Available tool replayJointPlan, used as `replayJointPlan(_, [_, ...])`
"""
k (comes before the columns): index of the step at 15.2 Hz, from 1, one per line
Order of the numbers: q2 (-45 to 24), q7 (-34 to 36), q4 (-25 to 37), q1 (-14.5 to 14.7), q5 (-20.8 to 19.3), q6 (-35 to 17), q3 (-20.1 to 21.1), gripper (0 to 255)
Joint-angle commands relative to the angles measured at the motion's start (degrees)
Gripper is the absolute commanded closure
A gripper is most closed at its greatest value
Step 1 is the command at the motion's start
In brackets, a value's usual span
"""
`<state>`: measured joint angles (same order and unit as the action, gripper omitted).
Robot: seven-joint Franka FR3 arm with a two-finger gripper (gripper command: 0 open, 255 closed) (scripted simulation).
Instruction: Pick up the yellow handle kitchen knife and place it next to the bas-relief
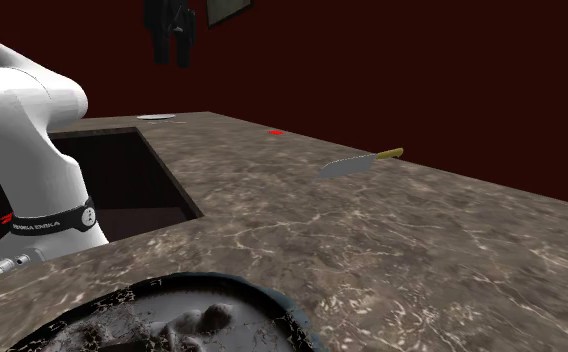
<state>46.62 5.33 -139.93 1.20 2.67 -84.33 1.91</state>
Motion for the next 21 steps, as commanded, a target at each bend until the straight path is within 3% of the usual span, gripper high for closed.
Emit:
replayJointPlan(1, [0.00,0.00,0.00,0.00,0.00,0.00,0.00,0])
replayJointPlan(11, [-20.26,-8.11,5.38,1.85,-1.53,-17.01,-1.08,0])
replayJointPlan(21, [-41.51,-15.09,18.19,3.52,-1.99,-27.66,-0.73,0])
